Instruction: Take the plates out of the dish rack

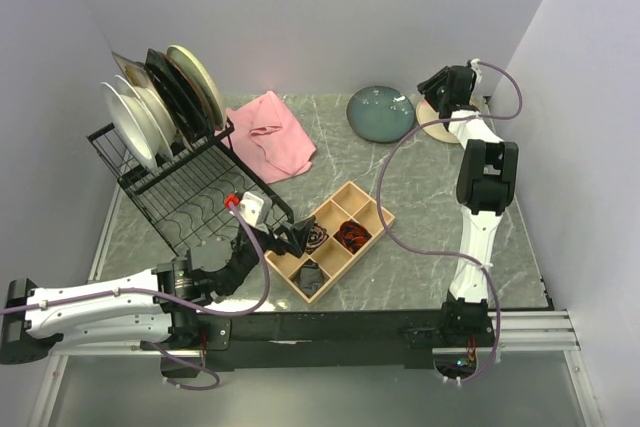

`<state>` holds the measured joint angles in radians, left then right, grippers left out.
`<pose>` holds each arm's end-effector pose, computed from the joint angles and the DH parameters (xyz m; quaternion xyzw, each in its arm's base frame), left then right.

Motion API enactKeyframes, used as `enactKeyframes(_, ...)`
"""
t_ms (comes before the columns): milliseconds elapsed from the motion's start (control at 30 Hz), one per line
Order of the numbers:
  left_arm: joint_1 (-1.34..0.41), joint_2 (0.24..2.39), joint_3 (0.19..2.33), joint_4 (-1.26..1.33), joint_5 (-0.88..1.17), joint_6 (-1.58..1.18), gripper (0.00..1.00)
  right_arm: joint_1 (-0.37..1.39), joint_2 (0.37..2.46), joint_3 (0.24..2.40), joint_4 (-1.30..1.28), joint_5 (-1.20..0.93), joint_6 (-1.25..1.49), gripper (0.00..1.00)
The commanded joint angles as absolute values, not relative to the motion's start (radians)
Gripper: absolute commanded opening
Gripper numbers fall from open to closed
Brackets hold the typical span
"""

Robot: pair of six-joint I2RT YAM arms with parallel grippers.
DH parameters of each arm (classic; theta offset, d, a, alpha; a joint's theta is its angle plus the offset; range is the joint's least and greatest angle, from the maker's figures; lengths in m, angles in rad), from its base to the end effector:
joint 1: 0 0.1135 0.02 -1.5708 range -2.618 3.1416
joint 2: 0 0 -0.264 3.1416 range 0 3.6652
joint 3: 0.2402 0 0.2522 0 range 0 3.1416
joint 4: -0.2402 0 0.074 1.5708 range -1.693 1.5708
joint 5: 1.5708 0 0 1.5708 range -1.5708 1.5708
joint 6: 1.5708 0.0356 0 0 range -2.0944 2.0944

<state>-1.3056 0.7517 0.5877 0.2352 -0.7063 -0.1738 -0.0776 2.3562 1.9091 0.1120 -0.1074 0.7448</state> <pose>0.0693 -0.1671 0.3202 0.1292 0.6755 -0.2888 0.6661 0.5554 -0.0394 0.2124 0.2968 0.7585 0.2307 0.5322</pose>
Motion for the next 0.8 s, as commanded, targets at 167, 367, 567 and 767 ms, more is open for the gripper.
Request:
enactKeyframes(167,-1.304,0.716,0.581,0.279,-0.727,-0.199,0.99,-0.023,2.021,1.718,-0.069,-0.008,0.66,0.43)
enactKeyframes(367,-1.304,0.726,0.682,0.174,-0.813,-0.308,0.99,0.132,1.752,1.565,-0.258,0.003,0.638,0.5)
enactKeyframes(567,-1.302,0.741,0.851,0.098,-0.917,-0.312,1.0,0.334,1.386,1.343,-0.308,0.13,0.588,0.54)
enactKeyframes(767,-1.289,0.831,1.092,0.106,-1.205,-0.068,0.8,0.495,1.112,1.134,-0.285,0.144,0.561,0.8)
